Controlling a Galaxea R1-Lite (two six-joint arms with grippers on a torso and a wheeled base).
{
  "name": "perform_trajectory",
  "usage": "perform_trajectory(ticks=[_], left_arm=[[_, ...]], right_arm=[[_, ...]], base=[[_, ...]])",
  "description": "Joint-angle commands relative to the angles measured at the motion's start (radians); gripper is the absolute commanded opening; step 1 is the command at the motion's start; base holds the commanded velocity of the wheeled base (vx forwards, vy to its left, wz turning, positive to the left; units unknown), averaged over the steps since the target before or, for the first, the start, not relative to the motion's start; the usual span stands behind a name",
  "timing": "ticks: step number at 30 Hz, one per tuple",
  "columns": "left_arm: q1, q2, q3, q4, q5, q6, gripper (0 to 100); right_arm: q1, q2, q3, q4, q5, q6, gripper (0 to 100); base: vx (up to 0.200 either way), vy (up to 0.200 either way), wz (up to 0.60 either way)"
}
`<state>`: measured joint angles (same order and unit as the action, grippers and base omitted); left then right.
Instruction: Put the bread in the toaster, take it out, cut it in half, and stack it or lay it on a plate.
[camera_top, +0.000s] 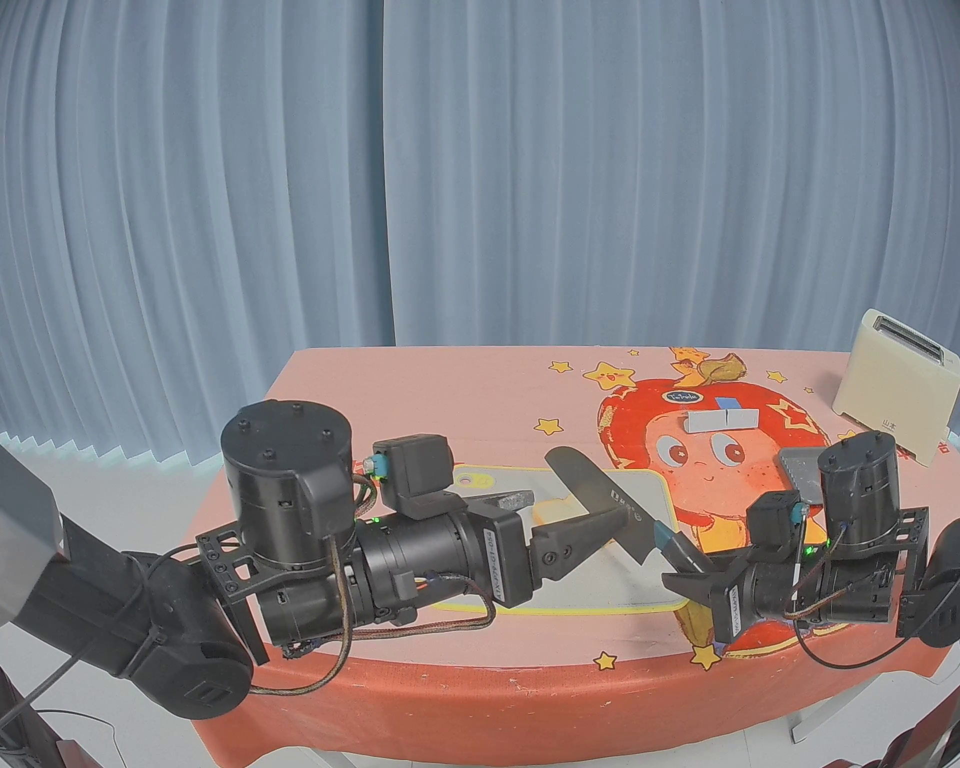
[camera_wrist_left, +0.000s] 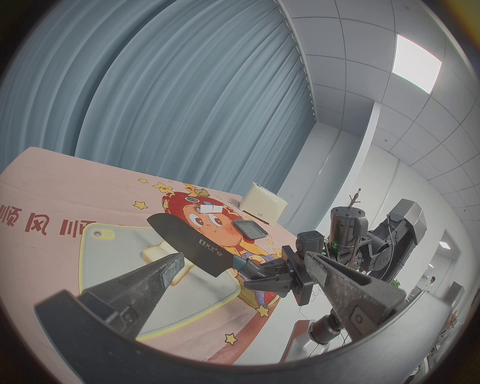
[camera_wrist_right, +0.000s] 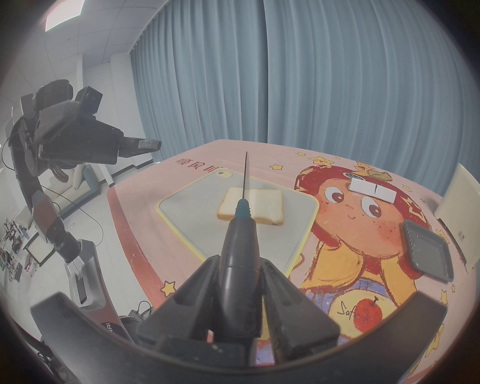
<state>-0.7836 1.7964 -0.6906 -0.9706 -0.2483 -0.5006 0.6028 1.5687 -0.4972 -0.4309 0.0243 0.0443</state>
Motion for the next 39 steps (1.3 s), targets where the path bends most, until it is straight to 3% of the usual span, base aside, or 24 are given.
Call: perform_trajectory(ticks=[1,39], left_arm=[[-0.002,0.006,0.002,0.001,0.0,-0.001,100],[-0.016,0.006,0.005,0.001,0.0,-0.001,100]], right_arm=[[-0.006,0.01,0.005,-0.002,0.0,-0.003,0],[-0.024,0.01,0.012,-0.012,0.0,-0.012,0]], base=[[0.0,0.0,0.0],[0.0,0.0,0.0]])
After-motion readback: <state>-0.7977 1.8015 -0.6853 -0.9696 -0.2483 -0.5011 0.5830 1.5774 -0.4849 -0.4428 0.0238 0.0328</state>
